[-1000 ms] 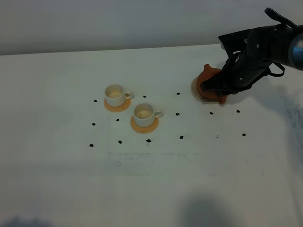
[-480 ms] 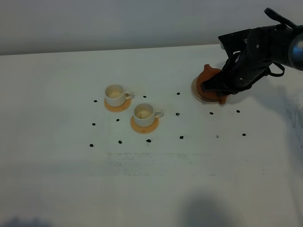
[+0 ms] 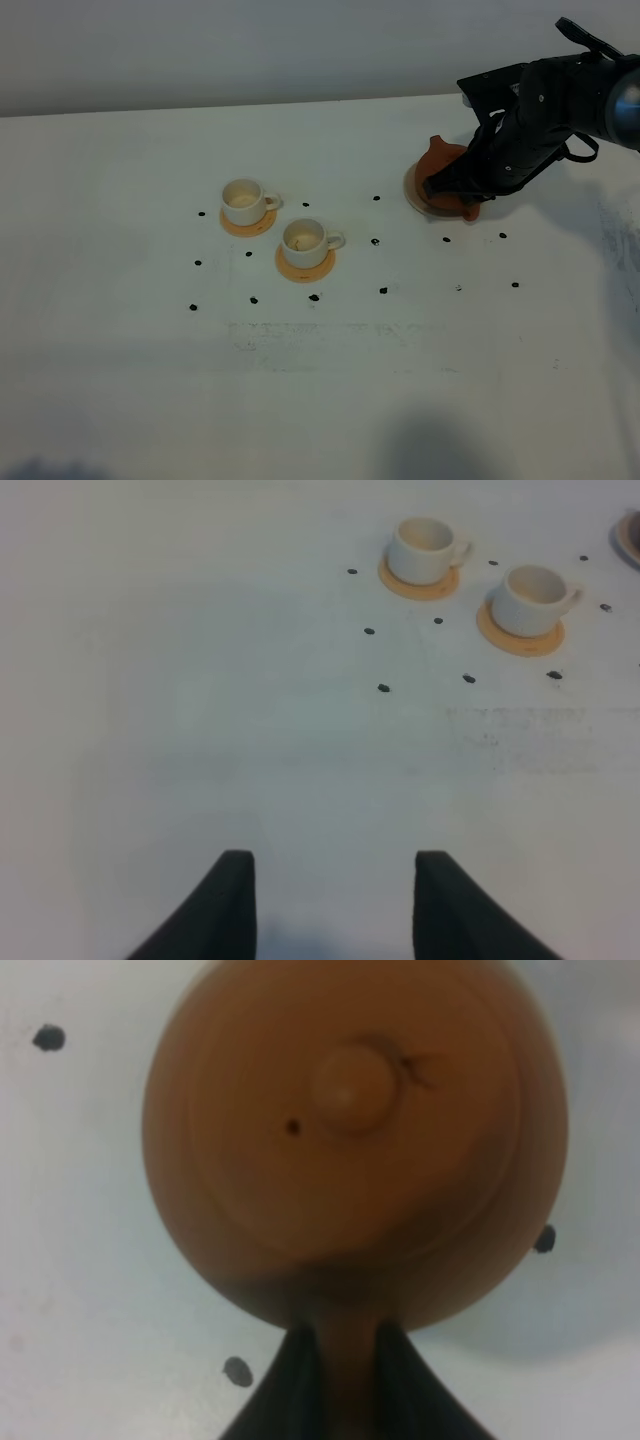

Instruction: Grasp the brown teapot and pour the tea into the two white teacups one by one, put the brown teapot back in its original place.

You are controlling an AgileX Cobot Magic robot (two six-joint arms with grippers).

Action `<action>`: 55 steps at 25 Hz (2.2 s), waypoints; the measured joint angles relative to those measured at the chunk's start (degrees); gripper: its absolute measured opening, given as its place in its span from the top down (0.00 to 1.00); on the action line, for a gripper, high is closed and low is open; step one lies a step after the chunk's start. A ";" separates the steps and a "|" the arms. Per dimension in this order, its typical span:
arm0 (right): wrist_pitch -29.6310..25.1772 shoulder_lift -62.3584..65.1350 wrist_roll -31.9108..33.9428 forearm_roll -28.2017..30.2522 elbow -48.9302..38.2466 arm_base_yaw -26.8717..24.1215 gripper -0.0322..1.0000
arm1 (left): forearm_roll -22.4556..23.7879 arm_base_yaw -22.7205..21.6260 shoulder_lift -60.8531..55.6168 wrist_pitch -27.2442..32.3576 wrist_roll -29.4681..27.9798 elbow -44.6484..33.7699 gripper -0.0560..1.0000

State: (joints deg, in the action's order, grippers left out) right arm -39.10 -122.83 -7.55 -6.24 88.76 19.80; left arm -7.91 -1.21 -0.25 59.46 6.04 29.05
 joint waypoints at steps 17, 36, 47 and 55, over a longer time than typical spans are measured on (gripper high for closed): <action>0.02 1.86 -0.19 0.47 -0.06 0.00 0.88 | 0.00 0.00 0.00 0.00 0.00 0.00 0.54; -0.32 8.81 -0.60 1.95 -0.13 5.53 0.88 | 0.00 0.00 0.00 0.00 0.00 0.00 0.54; -4.56 11.20 -0.72 4.65 -0.13 14.03 0.88 | 0.00 0.00 0.00 0.00 0.00 0.00 0.54; -1.80 13.38 -0.72 4.55 -2.72 16.80 0.88 | 0.00 0.00 0.00 0.00 0.00 0.00 0.54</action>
State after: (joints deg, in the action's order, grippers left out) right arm -40.91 -109.45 -8.27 -1.68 86.04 36.60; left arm -7.91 -1.21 -0.25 59.46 6.04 29.05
